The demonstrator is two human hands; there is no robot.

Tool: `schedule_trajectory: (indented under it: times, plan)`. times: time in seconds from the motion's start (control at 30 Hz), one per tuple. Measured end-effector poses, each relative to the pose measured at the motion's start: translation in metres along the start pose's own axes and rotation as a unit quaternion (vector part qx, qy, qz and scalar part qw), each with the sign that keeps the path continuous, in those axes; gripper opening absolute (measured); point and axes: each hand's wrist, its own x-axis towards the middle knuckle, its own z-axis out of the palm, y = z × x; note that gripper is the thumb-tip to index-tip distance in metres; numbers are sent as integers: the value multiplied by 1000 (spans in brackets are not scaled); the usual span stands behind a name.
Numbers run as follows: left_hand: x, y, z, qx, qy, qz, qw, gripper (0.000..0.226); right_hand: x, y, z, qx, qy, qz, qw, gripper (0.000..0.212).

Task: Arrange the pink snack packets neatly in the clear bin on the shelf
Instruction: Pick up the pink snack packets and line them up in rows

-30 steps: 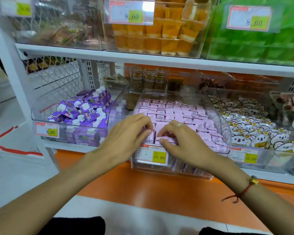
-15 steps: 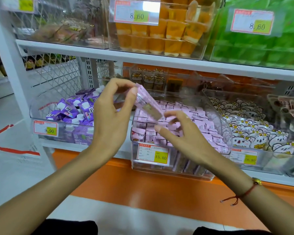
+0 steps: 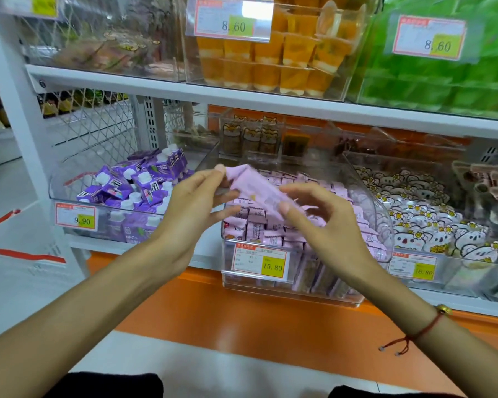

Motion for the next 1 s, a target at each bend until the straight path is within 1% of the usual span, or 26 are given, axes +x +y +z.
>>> schedule_trajectory:
  times: [0.07,0.13,0.2,0.23,0.3,0.37,0.47,0.5,0.57,0.6,0.63,0.67,0.7,0.73,0.77,0.8,0.83,0.9,0.93,1.0]
  plan:
    - [1,1,-2,13,-30,-5,999,23,2,-3,-3,133,8,105,985,12]
    - [-1,0,-1,22,-76,-10,997,33,6,-5,-6,233,0,208,950,20]
    - [-5,-2,2,25,-116,-6,993,40,7,-5,-6,292,-15,263,919,31]
    - [-6,-3,4,31,-127,1,991,39,7,-6,-6,310,-28,275,910,31]
    - [-7,-4,5,44,-124,16,991,40,5,-6,-4,341,-63,284,894,29]
    - [-5,-3,4,47,-100,33,993,36,5,-6,-4,345,-88,281,891,33]
    - [-4,-3,4,41,-73,64,994,25,4,-4,-5,365,-91,270,886,37]
    - [-4,-4,4,39,-66,71,995,25,4,-5,-4,384,-90,259,882,36]
    - [-3,-8,4,48,-58,74,994,31,3,-6,-5,395,-70,230,886,35]
    - [-2,-8,2,65,-59,79,993,33,3,-6,-5,393,-48,223,891,41]
    - [-1,-7,0,100,-63,94,989,35,3,-7,-6,392,-22,225,892,47]
    - [1,-6,-5,160,-70,124,977,39,4,-6,-7,390,5,229,892,48]
    - [2,-4,-10,239,-79,165,954,44,5,-4,-9,387,28,232,892,44]
    - [4,-2,-16,324,-86,211,918,46,6,-2,-11,380,49,233,894,34]
    - [4,0,-22,404,-93,256,873,45,7,0,-13,365,70,234,898,23]
    - [5,1,-27,469,-104,292,827,41,7,3,-15,344,93,233,905,16]
    - [4,1,-32,519,-122,316,785,36,7,5,-17,320,111,229,913,16]
    - [3,-3,-36,588,-165,335,718,29,7,6,-18,261,126,214,933,29]
    - [3,-5,-37,612,-182,343,689,28,5,6,-16,229,122,203,944,33]
    - [3,-9,-38,641,-197,372,642,24,2,5,-9,174,107,169,964,31]
